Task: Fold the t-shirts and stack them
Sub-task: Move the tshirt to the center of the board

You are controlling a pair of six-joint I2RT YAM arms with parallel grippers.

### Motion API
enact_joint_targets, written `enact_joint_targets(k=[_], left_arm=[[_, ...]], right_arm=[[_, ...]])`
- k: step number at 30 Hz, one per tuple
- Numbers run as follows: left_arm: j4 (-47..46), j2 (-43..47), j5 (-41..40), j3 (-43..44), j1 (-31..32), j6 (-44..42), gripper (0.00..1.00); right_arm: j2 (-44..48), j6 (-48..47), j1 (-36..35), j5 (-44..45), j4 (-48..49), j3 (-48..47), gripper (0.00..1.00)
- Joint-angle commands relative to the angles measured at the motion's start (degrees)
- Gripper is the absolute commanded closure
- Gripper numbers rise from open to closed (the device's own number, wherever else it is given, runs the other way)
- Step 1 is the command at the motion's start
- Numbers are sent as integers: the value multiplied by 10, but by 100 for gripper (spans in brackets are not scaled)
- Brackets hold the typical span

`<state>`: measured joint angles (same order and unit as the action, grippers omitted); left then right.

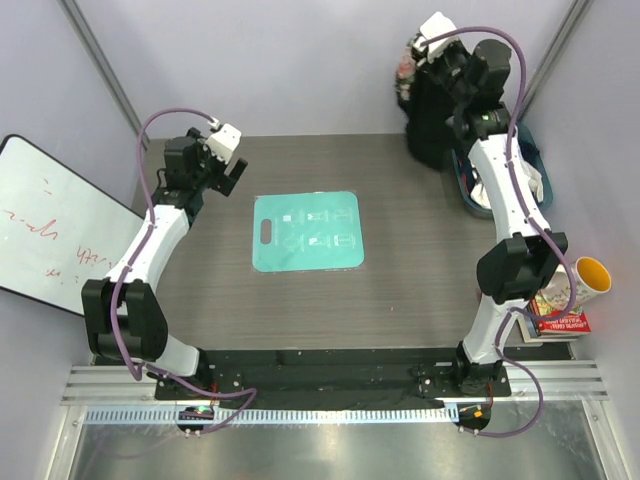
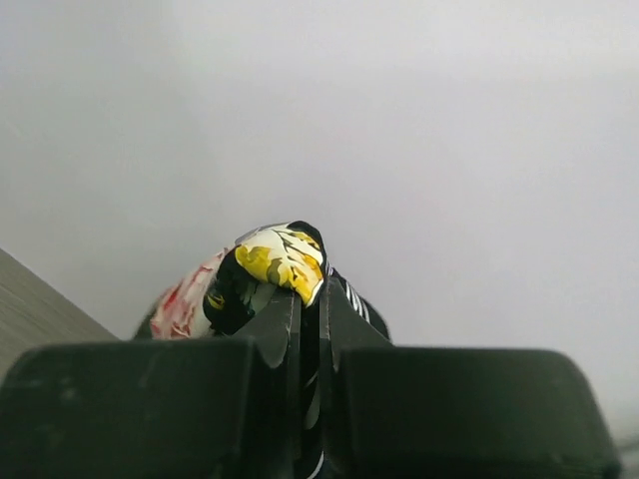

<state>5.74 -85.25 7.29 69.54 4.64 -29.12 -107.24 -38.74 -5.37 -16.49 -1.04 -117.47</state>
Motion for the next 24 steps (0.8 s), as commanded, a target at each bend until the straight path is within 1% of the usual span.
enact_joint_targets(k=[1, 2, 4, 7, 8, 10, 11, 12, 13, 14, 15, 16, 17, 18, 19, 20, 21, 22, 23, 24], left_arm=[[-52, 0, -28, 4, 5, -4, 0], [-53, 4, -29, 3, 5, -3, 0], [-54, 8, -29, -1, 5, -3, 0], [-54, 11, -30, -6, 11, -5, 0], [-54, 13, -29, -8, 12, -7, 0], [-54, 15, -26, -12, 14, -8, 0], [-54, 15, -26, -13, 14, -8, 0], [-54, 15, -25, -15, 15, -10, 0], [-55, 14, -23, -16, 16, -9, 0], [-53, 14, -22, -17, 16, -11, 0], [-54, 15, -21, -19, 18, -12, 0], [-54, 15, -16, -19, 19, -14, 0], [-54, 17, -13, -21, 20, -22, 0], [-49, 18, -10, -25, 23, -27, 0], [-40, 21, 1, -26, 23, -35, 0], [-23, 21, 43, -24, 23, -46, 0], [3, 21, 74, -20, 24, -80, 0], [60, 17, 104, -14, 26, -101, 0], [107, 13, 153, -8, 29, -129, 0], [142, 9, 168, 4, 43, -178, 0]], right_arm=[[78, 12, -16, -57, 129, -44, 99], [83, 13, -17, -54, 152, -44, 99], [85, 4, -15, -39, 162, -59, 99], [84, -33, -16, -4, 127, -80, 99], [98, -40, -14, 3, 104, -68, 99], [126, -92, -12, -3, 75, 28, 99], [142, -116, -12, -13, 28, 73, 76], [176, -142, -11, -20, 14, 172, 56], [196, -183, -12, -32, -11, 225, 34], [213, -216, -12, -35, -41, 279, 1], [239, -242, -11, -34, -51, 373, 0], [248, -294, -12, -33, -68, 411, 0], [254, -317, -12, -25, -106, 439, 0], [265, -324, -12, -20, -111, 483, 0], [268, -323, -12, -17, -108, 495, 0], [268, -318, -12, -13, -113, 501, 0], [269, -317, -12, -13, -119, 499, 0], [269, -315, -12, -16, -123, 494, 0], [266, -317, -11, -20, -142, 487, 0], [265, -324, -12, -33, -163, 467, 0]])
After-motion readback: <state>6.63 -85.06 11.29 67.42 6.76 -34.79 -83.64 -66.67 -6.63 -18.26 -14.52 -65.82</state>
